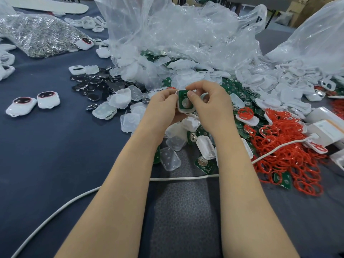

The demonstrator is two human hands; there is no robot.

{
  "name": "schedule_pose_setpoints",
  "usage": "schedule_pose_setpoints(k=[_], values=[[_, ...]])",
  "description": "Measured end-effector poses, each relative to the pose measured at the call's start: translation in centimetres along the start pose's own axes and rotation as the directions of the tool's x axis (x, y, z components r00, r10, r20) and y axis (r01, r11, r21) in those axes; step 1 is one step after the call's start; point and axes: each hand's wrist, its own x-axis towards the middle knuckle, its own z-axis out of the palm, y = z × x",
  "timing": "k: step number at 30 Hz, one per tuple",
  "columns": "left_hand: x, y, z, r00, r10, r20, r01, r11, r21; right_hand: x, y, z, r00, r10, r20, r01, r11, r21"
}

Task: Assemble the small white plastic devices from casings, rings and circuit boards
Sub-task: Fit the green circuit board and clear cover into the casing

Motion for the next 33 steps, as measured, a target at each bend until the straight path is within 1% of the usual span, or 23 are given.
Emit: schedule_pose_setpoints(k=[9,21,31,33], values=[[0.01,0.06,-0.03,1.0,0.01,-0.005,-0.01,1.0,0.023,0.13,-0.06,0.04,1.0,0.012,-0.019,-0.012,1.0,-0.01],[0.06,-0.17,-0.2,1.0,0.014,-0.014,-0.013,0.999,0.045,-0.19,-0.16,0.1,0.999,-0.019,-0.036,0.016,0.997,-0.074],[-0.04,-0.08,-0.15,0.999,0.003,-0.038,-0.001,0.998,0.063,-0.26,-0.04,0.35,0.999,-0.013,-0.033,0.012,0.999,-0.032],[-0.04,-0.17,-0.25,0.999,0.016,-0.032,-0.013,0.996,0.091,-0.23,0.04,0.4,0.999,-0.011,-0.036,0.01,1.0,-0.026]])
